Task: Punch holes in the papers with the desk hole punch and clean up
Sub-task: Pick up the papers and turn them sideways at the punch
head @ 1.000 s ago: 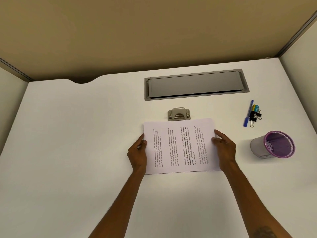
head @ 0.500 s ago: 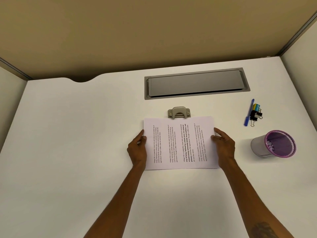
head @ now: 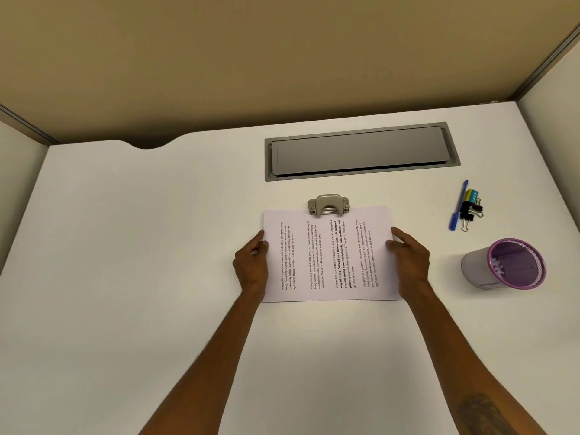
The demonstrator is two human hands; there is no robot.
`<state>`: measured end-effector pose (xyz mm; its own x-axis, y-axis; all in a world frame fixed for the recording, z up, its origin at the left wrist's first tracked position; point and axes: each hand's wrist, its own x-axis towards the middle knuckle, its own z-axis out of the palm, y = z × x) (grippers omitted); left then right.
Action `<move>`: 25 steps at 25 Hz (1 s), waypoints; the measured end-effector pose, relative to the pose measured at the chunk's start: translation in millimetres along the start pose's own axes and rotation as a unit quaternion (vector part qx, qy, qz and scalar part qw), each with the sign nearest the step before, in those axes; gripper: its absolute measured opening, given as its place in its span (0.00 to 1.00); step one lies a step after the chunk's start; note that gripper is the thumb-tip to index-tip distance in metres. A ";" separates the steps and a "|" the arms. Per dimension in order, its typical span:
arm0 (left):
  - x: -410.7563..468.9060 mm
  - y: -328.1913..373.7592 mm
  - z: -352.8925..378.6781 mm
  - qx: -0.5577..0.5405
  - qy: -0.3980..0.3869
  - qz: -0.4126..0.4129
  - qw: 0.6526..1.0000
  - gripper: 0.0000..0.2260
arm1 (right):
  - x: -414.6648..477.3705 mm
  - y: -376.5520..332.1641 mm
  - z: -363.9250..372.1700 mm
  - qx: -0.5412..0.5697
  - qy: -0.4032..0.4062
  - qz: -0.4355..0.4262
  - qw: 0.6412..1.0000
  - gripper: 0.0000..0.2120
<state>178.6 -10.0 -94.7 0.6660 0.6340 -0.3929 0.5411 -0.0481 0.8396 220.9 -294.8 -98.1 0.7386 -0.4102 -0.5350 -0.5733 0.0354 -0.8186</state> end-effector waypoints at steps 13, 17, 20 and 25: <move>-1.6 0.8 5.5 -0.006 0.006 -0.003 1.000 0.16 | -4.1 -6.4 6.1 -0.076 0.027 -0.048 0.996 0.17; -3.2 0.7 7.0 0.020 0.005 0.005 1.000 0.15 | -8.0 -6.5 13.5 -0.126 0.048 -0.075 0.988 0.17; -3.2 3.7 5.7 0.036 0.006 0.006 0.999 0.15 | -10.4 -6.3 16.3 -0.156 0.057 -0.095 0.982 0.17; -3.6 8.0 3.1 0.069 -0.010 0.011 0.998 0.15 | -12.9 -8.0 17.4 -0.159 0.067 -0.100 0.980 0.17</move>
<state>182.1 -15.0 -87.7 0.6879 0.6157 -0.3842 0.5908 -0.1676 0.7892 222.2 -273.9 -88.3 0.8072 -0.4958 -0.3205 -0.5185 -0.3359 -0.7863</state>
